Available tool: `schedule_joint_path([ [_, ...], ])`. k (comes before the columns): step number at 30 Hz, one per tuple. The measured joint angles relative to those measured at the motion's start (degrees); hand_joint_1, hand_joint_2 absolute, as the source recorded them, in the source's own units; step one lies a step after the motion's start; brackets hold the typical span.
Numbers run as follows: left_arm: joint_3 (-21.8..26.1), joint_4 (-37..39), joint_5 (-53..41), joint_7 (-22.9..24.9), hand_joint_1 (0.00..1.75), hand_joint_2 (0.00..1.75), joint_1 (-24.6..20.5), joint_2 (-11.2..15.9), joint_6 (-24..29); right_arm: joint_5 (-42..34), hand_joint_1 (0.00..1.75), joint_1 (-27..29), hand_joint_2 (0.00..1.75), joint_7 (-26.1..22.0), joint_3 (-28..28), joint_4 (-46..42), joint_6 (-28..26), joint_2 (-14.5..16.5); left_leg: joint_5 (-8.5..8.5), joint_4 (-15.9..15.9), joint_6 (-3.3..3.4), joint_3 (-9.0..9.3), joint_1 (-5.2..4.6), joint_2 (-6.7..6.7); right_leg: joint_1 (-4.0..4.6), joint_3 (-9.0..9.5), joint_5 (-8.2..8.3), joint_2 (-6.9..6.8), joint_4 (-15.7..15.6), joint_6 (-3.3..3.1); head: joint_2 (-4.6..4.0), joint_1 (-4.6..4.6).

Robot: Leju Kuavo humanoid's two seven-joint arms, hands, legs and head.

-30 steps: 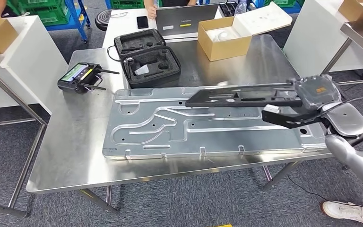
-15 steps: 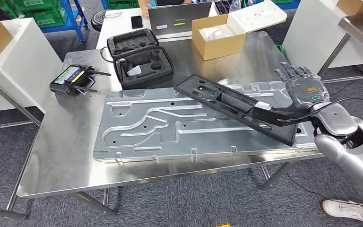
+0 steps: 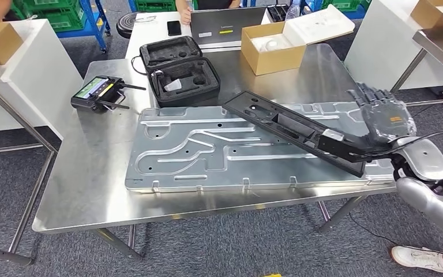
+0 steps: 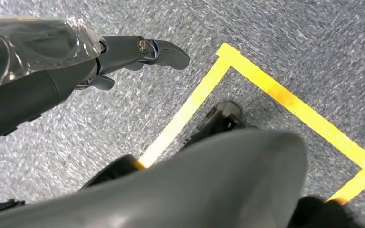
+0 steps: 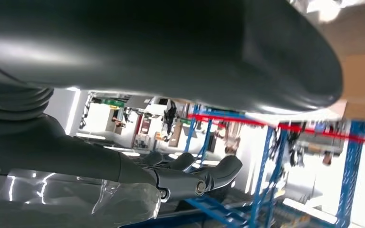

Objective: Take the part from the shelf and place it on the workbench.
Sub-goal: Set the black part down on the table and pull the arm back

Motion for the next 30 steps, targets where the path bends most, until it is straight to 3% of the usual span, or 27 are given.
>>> schedule_joint_path([
  [2, 0.3, 0.0, 0.4, -0.3, 0.00, 0.00, 0.1, 0.1, 0.3, -0.4, 0.00, 2.1, 0.00, 0.5, -1.8, -2.2, -1.5, -0.5, 0.03, 0.7, -0.47, -0.55, -0.23, -0.13, 0.00, 1.91, 1.29, 0.15, -3.9, -0.45, 0.00, -0.06],
  [5, 0.7, 0.0, 1.1, -0.6, 0.00, 0.00, 0.5, 0.2, 0.9, 0.1, 0.00, 5.4, 0.00, 0.7, -3.9, -5.3, -2.5, -0.7, 0.48, 0.7, -1.02, -1.02, -0.24, -0.19, 0.18, 1.28, 2.07, 0.17, -4.0, -1.90, 0.00, -0.10],
  [6, 0.8, 0.0, 1.3, -0.8, 0.00, 0.00, 0.7, 0.3, 0.9, 0.6, 0.00, 6.4, 0.00, 0.7, -4.7, -6.6, -2.6, -0.7, -0.35, 1.5, -1.35, -1.44, -0.15, -0.19, 0.19, 0.93, 2.44, 0.06, -4.0, -2.37, 0.00, -0.10],
  [8, 1.0, 0.0, 1.5, -1.0, 0.00, 0.00, 0.9, 0.4, 1.0, 1.7, 0.00, 8.1, 0.00, 0.7, -6.2, -9.4, -2.8, -0.7, -4.57, 6.4, -2.22, -3.30, 0.19, -0.15, 0.08, -0.07, 3.26, -0.10, -4.1, -2.99, 0.00, -0.13],
  [10, 1.1, 0.0, 1.5, -1.1, 0.00, 0.00, 1.0, 0.4, 1.0, 2.2, 0.00, 9.4, 0.00, 0.8, -7.5, -11.5, -2.8, -0.8, -9.96, 14.6, -2.85, -5.85, 0.46, -0.12, 0.14, -1.26, 4.11, -0.18, -4.1, -3.16, 0.00, -0.14],
  [11, 1.2, 0.0, 1.6, -1.1, 0.00, 0.00, 1.0, 0.4, 1.0, 2.4, 0.00, 9.9, 0.00, 0.8, -8.1, -12.4, -2.8, -0.8, -11.56, 17.5, -2.89, -6.33, 0.54, -0.11, 0.20, -1.88, 4.57, -0.22, -4.1, -3.18, 0.00, -0.13],
  [12, 1.3, 0.0, 1.6, -1.1, 0.00, 0.00, 1.0, 0.4, 1.0, 2.4, 0.00, 10.3, 0.00, 0.8, -8.5, -13.1, -2.8, -0.8, -12.14, 18.3, -2.75, -5.77, 0.52, -0.12, 0.30, -2.46, 5.00, -0.25, -4.1, -3.17, 0.00, -0.14],
  [13, 1.4, 0.0, 1.6, -1.1, 0.00, 0.00, 1.0, 0.4, 1.0, 2.4, 0.00, 10.7, 0.00, 0.7, -9.0, -13.9, -2.7, -0.8, -11.66, 16.3, -2.39, -3.70, 0.43, -0.13, 0.46, -3.05, 5.48, -0.25, -4.1, -3.16, 0.00, -0.14],
  [16, 1.8, 0.0, 1.8, -1.1, 0.00, 0.00, 0.9, 0.5, 1.1, 3.4, 0.00, 11.6, 0.00, 0.5, -10.5, -16.0, -2.4, -1.0, -8.53, 2.5, -0.17, 5.73, -0.41, -0.21, 0.74, -4.20, 6.96, -0.20, -4.2, -3.01, 0.00, -0.01],
  [18, 2.1, 0.0, 2.0, -1.3, 0.00, 0.00, 0.7, 0.6, 1.3, 4.8, 0.00, 12.4, 0.00, 0.4, -11.2, -17.2, -1.6, -0.9, -7.33, -1.5, 0.90, 7.79, -1.05, -0.30, 0.27, -4.13, 7.80, -0.31, -4.7, -2.40, 0.00, -0.19],
  [20, 2.2, 0.0, 2.3, -1.6, 0.00, 0.00, 0.7, 0.6, 1.5, 6.3, 0.00, 14.0, 0.00, 0.3, -11.7, -18.4, -0.9, -0.7, -5.77, -2.2, 1.23, 7.49, -1.29, -0.34, -0.11, -3.87, 8.77, -0.41, -5.6, -1.52, 0.00, -0.54],
  [21, 2.3, 0.0, 2.4, -1.6, 0.00, 0.00, 0.7, 0.6, 1.6, 6.8, 0.00, 15.0, 0.00, 0.3, -12.0, -18.8, -0.9, -0.5, -4.74, -2.9, 1.20, 7.41, -1.22, -0.32, -0.15, -3.92, 8.63, -0.40, -5.8, -1.24, 0.00, -0.57],
  [22, 2.4, 0.0, 2.6, -1.7, 0.00, 0.00, 0.8, 0.6, 1.7, 7.2, 0.00, 16.3, 0.00, 0.3, -12.4, -19.2, -1.2, -0.4, -3.58, -3.7, 1.23, 7.20, -1.09, -0.28, -0.08, -4.14, 7.38, -0.36, -5.3, -1.06, 0.00, -0.52],
  [24, 2.5, 0.0, 3.0, -1.9, 0.00, 0.00, 1.0, 0.6, 1.8, 7.5, 0.00, 19.2, 0.00, -0.1, -13.5, -19.4, -3.1, 0.2, -1.62, -4.6, 1.08, 6.21, -0.83, -0.17, -0.01, -5.39, 1.86, -0.28, -0.6, -0.84, 0.00, -0.39],
  [25, 2.6, 0.0, 3.1, -2.0, 0.00, 0.00, 1.2, 0.6, 1.9, 7.3, 0.00, 21.0, 0.00, -0.6, -14.0, -19.3, -4.3, 0.7, -0.94, -4.6, 1.12, 5.39, -0.84, -0.16, 0.02, -6.16, -1.10, -0.26, 3.2, -0.65, 0.00, -0.33],
  [26, 2.8, 0.0, 3.3, -2.0, 0.00, 0.00, 1.3, 0.6, 1.9, 7.0, 0.00, 22.8, 0.00, -1.3, -14.5, -19.1, -5.9, 1.3, -0.33, -4.6, 1.06, 4.60, -0.85, -0.14, 0.00, -6.72, -2.96, -0.25, 6.8, -0.44, 0.00, -0.32],
  [27, 2.9, 0.0, 3.4, -2.1, 0.00, 0.00, 1.5, 0.5, 1.9, 6.5, 0.00, 24.6, 0.00, -2.2, -14.9, -18.7, -7.5, 2.0, 0.30, -4.4, 0.99, 3.74, -0.86, -0.12, -0.01, -6.71, -3.45, -0.25, 9.4, -0.23, 0.00, -0.31],
  [28, 3.0, 0.0, 3.5, -2.1, 0.00, 0.00, 1.6, 0.5, 2.0, 5.9, 0.00, 26.2, 0.00, -3.1, -15.2, -18.1, -9.2, 2.8, 0.89, -4.3, 0.87, 2.82, -0.85, -0.08, -0.04, -5.80, -2.62, -0.26, 10.0, -0.04, 0.00, -0.32],
  [29, 3.1, 0.0, 3.6, -2.1, 0.00, 0.00, 1.7, 0.5, 2.0, 5.4, 0.00, 27.6, 0.00, -4.1, -15.6, -17.4, -10.9, 3.5, 1.40, -3.9, 0.70, 1.92, -0.78, -0.05, -0.10, -3.94, -1.04, -0.27, 8.6, 0.13, 0.00, -0.31],
  [30, 3.3, 0.0, 3.7, -2.1, 0.00, 0.00, 1.8, 0.5, 2.1, 4.8, 0.00, 28.9, 0.00, -4.9, -15.8, -16.5, -12.5, 4.4, 1.81, -3.4, 0.47, 0.93, -0.70, -0.01, -0.20, -1.01, 0.36, -0.29, 5.2, 0.33, 0.00, -0.31],
])
